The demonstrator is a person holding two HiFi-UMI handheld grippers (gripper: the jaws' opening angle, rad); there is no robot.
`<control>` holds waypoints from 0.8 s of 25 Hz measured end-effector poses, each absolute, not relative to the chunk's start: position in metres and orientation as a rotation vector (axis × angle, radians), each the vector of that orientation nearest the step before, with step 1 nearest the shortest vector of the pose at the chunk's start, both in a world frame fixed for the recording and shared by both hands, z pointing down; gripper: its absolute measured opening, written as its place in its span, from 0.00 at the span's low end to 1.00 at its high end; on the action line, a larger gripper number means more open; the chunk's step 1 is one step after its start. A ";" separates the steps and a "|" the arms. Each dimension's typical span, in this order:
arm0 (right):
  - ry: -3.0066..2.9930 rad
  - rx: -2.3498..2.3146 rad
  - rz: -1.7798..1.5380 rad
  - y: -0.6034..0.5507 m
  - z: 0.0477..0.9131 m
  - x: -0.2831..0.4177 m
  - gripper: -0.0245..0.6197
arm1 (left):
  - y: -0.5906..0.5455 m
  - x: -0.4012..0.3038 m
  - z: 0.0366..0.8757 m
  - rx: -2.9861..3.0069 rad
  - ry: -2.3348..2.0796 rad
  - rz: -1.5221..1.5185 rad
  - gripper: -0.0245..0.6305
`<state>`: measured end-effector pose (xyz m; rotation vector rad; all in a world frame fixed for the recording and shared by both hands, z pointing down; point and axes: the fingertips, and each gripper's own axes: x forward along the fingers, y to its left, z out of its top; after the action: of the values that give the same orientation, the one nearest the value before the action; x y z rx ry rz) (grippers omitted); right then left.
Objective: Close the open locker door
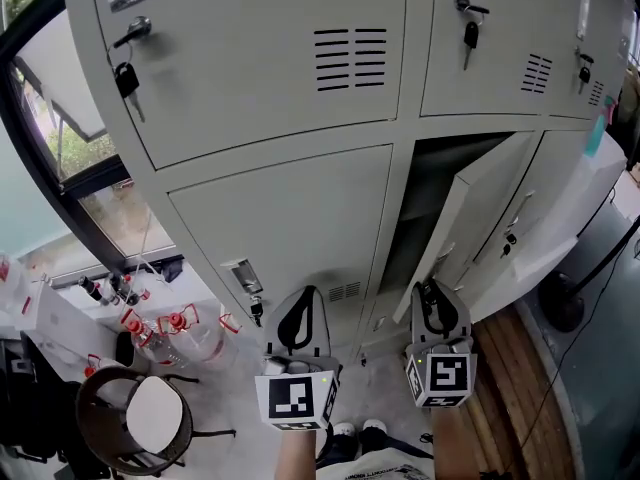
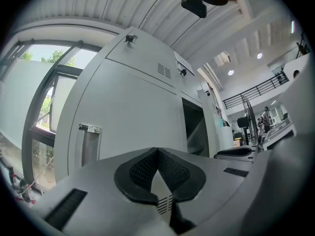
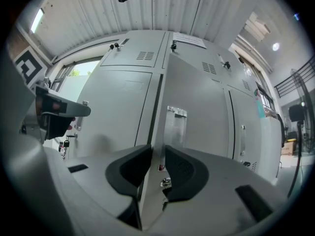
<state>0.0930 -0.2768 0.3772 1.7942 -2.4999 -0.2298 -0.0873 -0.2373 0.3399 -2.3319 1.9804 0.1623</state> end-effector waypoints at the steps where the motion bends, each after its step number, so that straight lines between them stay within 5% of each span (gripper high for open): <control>1: -2.498 1.793 -0.233 -0.279 0.377 0.091 0.17 | -0.238 -0.089 0.340 -2.326 1.988 0.161 0.04; 20: -2.527 1.715 -0.256 -0.312 0.379 0.065 0.16 | -0.252 -0.100 0.347 -2.288 2.050 0.161 0.04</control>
<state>0.0653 -0.3121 0.3787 1.7148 -2.5275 -0.2562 -0.1000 -0.2523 0.3470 -2.2878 2.0499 0.1614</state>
